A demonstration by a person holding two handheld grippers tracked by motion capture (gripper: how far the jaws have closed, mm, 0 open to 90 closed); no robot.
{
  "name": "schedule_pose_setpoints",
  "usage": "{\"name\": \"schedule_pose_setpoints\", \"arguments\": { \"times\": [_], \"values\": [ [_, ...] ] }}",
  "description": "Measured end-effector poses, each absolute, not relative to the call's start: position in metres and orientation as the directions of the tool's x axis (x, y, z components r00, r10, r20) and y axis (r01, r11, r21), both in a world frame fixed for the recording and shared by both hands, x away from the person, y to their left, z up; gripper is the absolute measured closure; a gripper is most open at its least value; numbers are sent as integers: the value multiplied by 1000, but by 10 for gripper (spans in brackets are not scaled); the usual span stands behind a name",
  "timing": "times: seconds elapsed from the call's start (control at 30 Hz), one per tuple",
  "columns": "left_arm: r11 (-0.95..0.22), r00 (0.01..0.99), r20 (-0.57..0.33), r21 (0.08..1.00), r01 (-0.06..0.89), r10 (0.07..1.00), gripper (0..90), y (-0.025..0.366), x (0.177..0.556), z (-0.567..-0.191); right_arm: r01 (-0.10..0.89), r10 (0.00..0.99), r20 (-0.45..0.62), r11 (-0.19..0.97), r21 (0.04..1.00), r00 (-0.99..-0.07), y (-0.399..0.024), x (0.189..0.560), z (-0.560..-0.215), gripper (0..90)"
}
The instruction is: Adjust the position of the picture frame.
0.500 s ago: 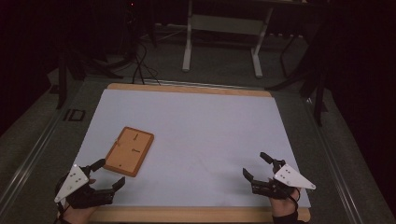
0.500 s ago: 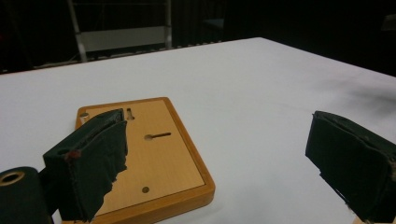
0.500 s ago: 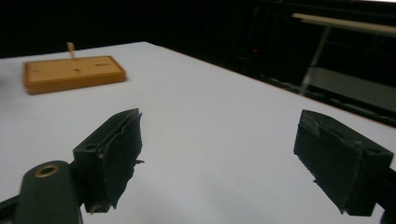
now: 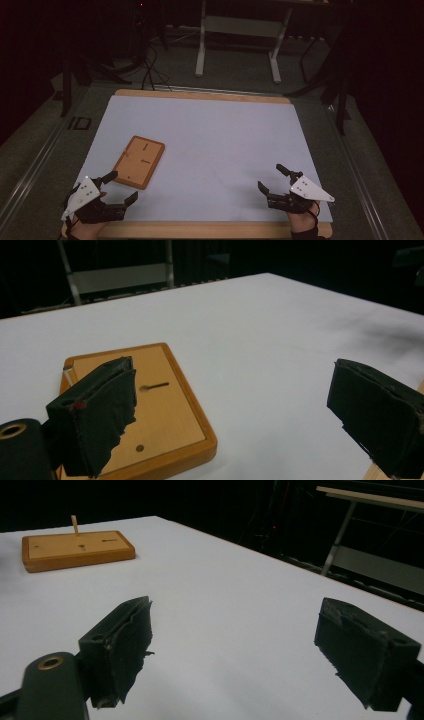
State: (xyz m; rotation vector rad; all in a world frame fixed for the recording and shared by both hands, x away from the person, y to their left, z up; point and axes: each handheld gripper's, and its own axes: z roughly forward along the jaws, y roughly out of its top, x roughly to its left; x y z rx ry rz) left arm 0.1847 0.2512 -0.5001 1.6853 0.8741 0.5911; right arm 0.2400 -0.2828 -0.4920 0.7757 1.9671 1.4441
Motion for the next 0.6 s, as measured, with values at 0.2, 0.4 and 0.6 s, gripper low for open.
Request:
{"name": "schedule_pose_setpoints", "arguments": {
  "times": [0.2,0.4,0.6],
  "values": [
    [-160,604,1,965,209,797,63,249,190,-484,125,734,-101,247,961,-671,-283,241,-492,149],
    [-149,576,2,967,208,817,67,253,200,-474,119,713,-111,265,957,-692,-280,241,-492,149],
    [-138,570,-12,966,219,822,77,257,215,-465,99,699,-98,236,967,-709,-277,238,-490,148]
  ]
}}
